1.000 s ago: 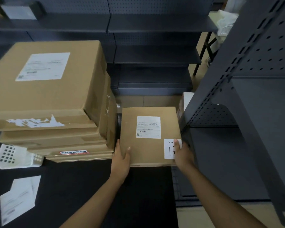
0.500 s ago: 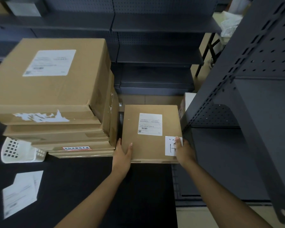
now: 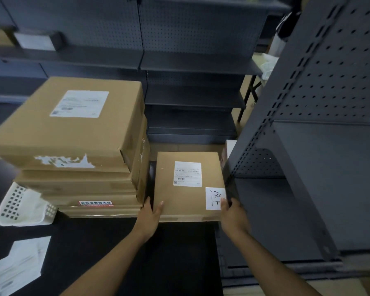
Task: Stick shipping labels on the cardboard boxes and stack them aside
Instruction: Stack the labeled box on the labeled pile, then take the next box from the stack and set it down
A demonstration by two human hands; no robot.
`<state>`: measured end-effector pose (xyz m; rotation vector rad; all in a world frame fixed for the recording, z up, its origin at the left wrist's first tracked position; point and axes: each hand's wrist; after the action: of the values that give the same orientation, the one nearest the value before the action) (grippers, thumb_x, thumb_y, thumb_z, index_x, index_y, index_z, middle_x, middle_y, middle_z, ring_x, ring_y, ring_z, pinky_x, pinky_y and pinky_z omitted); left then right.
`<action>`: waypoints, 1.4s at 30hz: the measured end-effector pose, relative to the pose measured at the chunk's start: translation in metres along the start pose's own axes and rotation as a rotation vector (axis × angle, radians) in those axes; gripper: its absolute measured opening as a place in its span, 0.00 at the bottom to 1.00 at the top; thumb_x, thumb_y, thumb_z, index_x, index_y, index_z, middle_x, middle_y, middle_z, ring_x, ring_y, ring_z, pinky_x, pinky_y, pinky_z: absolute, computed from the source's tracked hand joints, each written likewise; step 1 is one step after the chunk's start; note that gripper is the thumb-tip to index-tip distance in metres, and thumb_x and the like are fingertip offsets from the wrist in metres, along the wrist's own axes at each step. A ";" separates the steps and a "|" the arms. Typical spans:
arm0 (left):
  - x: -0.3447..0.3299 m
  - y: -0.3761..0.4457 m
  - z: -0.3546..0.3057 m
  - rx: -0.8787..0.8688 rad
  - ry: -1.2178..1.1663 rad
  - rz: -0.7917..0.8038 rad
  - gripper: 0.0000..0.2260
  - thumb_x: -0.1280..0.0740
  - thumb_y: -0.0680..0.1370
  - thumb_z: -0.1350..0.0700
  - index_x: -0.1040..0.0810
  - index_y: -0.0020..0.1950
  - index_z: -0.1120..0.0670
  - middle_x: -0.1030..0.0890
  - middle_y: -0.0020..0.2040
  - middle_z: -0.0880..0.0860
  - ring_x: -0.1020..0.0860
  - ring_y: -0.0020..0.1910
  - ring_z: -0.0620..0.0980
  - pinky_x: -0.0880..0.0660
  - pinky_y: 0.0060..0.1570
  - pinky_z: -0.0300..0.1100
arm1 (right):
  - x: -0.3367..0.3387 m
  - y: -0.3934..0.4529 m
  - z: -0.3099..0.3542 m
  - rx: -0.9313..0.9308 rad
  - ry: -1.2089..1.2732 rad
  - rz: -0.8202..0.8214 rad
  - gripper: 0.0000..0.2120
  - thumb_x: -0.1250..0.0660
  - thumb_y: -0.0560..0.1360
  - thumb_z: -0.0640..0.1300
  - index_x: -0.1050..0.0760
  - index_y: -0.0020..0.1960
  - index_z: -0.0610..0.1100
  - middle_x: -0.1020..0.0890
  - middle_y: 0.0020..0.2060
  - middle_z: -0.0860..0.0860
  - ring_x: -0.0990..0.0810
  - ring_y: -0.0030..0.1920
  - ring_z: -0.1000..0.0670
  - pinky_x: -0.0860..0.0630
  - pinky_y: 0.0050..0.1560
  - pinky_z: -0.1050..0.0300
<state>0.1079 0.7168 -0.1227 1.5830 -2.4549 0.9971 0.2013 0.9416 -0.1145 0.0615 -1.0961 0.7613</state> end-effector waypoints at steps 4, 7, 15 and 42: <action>0.001 -0.014 -0.001 -0.014 0.020 -0.013 0.33 0.42 0.80 0.42 0.50 0.78 0.58 0.40 0.76 0.58 0.40 0.75 0.55 0.43 0.72 0.49 | 0.004 -0.019 0.006 0.057 -0.082 -0.038 0.23 0.48 0.81 0.56 0.34 0.69 0.42 0.28 0.64 0.41 0.30 0.63 0.41 0.29 0.60 0.48; 0.005 -0.027 0.003 0.011 0.051 0.026 0.31 0.42 0.81 0.43 0.46 0.78 0.58 0.38 0.76 0.57 0.39 0.74 0.55 0.41 0.71 0.48 | 0.004 -0.038 0.011 0.109 -0.097 -0.025 0.22 0.47 0.81 0.54 0.33 0.68 0.42 0.28 0.64 0.43 0.29 0.63 0.42 0.29 0.62 0.48; 0.033 -0.055 0.011 -0.126 0.421 0.052 0.26 0.37 0.79 0.45 0.37 0.74 0.53 0.29 0.70 0.52 0.29 0.67 0.50 0.31 0.64 0.45 | -0.005 -0.092 0.017 0.326 -0.314 0.052 0.17 0.47 0.82 0.53 0.31 0.62 0.43 0.26 0.61 0.46 0.29 0.61 0.46 0.29 0.59 0.54; 0.246 -0.279 0.129 -0.049 1.058 -0.298 0.17 0.43 0.80 0.47 0.29 0.65 0.54 0.26 0.62 0.54 0.27 0.60 0.54 0.32 0.59 0.47 | -0.075 -0.319 0.139 1.064 -0.527 0.309 0.14 0.42 0.81 0.49 0.30 0.65 0.49 0.24 0.59 0.51 0.25 0.59 0.50 0.27 0.58 0.55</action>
<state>0.2609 0.3766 0.0031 0.9432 -1.4602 1.2454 0.2618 0.6073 -0.0090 1.0598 -1.0809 1.6050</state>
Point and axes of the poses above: each hand's wrist, its own y-axis towards the middle knuckle, its own x-axis out of the back of the hand, z = x × y
